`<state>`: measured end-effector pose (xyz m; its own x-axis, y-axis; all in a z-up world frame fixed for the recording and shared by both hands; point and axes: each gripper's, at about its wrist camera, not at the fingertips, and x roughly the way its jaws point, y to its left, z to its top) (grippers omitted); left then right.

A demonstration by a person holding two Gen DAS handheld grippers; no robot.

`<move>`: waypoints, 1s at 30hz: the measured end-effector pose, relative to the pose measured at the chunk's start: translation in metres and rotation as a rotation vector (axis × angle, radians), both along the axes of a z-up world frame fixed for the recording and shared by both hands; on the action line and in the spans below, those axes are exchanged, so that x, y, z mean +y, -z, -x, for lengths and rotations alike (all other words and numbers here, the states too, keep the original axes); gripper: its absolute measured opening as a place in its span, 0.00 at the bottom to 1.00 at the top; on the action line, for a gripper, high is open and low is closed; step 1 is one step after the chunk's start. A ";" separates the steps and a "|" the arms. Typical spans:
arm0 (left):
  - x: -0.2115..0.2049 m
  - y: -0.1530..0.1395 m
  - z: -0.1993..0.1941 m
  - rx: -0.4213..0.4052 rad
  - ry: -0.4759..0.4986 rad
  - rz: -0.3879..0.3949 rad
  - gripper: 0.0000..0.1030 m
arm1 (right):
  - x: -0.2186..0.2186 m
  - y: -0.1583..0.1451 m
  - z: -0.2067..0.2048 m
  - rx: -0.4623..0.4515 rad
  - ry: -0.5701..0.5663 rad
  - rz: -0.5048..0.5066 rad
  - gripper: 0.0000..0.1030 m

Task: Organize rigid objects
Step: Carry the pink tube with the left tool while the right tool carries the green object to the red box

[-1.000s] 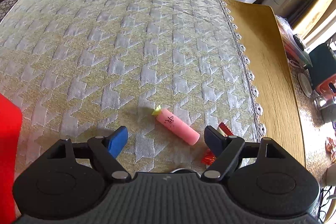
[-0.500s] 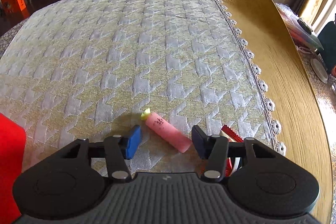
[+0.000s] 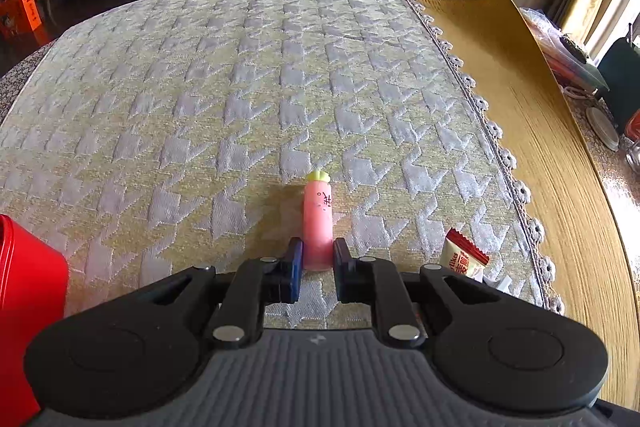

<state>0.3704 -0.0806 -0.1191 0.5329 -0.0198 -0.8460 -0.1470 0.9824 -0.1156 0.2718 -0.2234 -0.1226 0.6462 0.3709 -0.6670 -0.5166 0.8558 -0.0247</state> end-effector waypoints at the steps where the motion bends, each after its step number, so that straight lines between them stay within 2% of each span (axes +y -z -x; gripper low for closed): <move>1: 0.001 -0.001 0.002 -0.001 0.004 -0.001 0.15 | -0.002 0.000 0.002 -0.001 0.008 0.000 0.14; 8: 0.014 -0.008 0.018 -0.010 0.013 0.018 0.15 | -0.013 -0.005 0.015 0.015 0.051 -0.025 0.13; 14: 0.025 -0.022 0.043 -0.009 0.022 0.042 0.15 | -0.019 -0.023 0.029 0.018 0.076 -0.076 0.13; 30: 0.085 -0.070 0.129 -0.028 0.012 0.081 0.15 | 0.006 -0.077 0.092 -0.028 0.012 -0.127 0.13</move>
